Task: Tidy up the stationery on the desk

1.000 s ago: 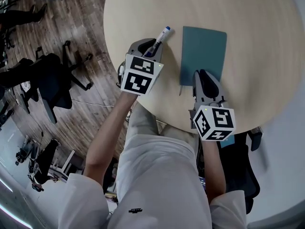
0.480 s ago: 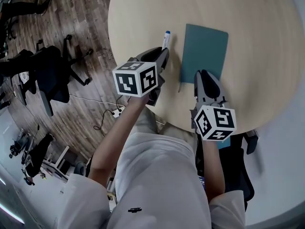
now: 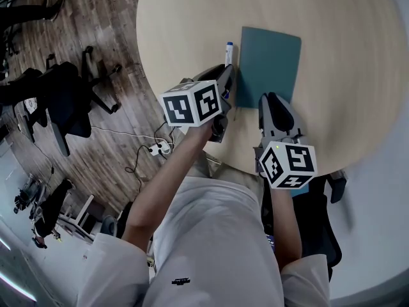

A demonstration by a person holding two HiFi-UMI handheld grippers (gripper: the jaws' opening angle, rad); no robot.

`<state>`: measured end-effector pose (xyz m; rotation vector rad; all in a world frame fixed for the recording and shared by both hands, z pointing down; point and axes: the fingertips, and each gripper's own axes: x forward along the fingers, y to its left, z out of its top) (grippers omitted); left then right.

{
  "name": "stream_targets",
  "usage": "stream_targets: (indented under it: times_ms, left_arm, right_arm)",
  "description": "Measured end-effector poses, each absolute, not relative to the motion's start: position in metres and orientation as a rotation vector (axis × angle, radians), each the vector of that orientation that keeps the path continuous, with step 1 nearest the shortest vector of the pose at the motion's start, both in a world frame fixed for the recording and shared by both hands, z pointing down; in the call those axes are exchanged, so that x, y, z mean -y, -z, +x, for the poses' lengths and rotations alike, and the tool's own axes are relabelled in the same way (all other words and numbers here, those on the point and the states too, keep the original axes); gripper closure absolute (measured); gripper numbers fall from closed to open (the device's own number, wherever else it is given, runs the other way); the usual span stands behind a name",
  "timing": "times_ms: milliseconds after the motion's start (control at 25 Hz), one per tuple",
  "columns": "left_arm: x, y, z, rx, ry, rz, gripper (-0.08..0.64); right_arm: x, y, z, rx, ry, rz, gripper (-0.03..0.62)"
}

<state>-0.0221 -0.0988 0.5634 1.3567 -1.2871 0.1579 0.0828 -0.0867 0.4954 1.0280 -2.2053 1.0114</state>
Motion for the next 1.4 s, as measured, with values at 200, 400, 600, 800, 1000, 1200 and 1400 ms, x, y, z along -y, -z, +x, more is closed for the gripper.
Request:
stream_targets:
  times_ms: [200, 400, 600, 800, 1000, 1200, 1400]
  left_arm:
    - [0.097, -0.57, -0.009, 1.289, -0.195, 1.345, 0.483]
    - [0.098, -0.57, -0.006, 1.288, -0.202, 1.38, 0.477]
    - [0.095, -0.571, -0.002, 1.267, -0.194, 1.366, 0.476]
    - [0.094, -0.571, -0.001, 1.26, -0.159, 1.351, 0.476]
    - [0.091, -0.566, -0.005, 1.278, -0.163, 1.377, 0.469]
    - [0.087, -0.555, -0.007, 1.288, -0.169, 1.396, 0.451]
    - [0.074, -0.54, -0.006, 1.266, -0.167, 1.422, 0.448]
  right_arm:
    - [0.091, -0.496, 0.091, 2.2, -1.025, 1.044, 0.514]
    - [0.091, -0.499, 0.091, 2.201, -1.032, 1.05, 0.514]
    - [0.091, -0.497, 0.094, 2.198, -1.041, 1.052, 0.514]
    - [0.093, -0.497, 0.098, 2.2, -1.041, 1.059, 0.514]
    - [0.086, -0.493, 0.099, 2.206, -1.033, 1.06, 0.514]
    - [0.084, -0.482, 0.103, 2.216, -1.017, 1.068, 0.514]
    - [0.075, -0.464, 0.108, 2.218, -0.976, 1.103, 0.514]
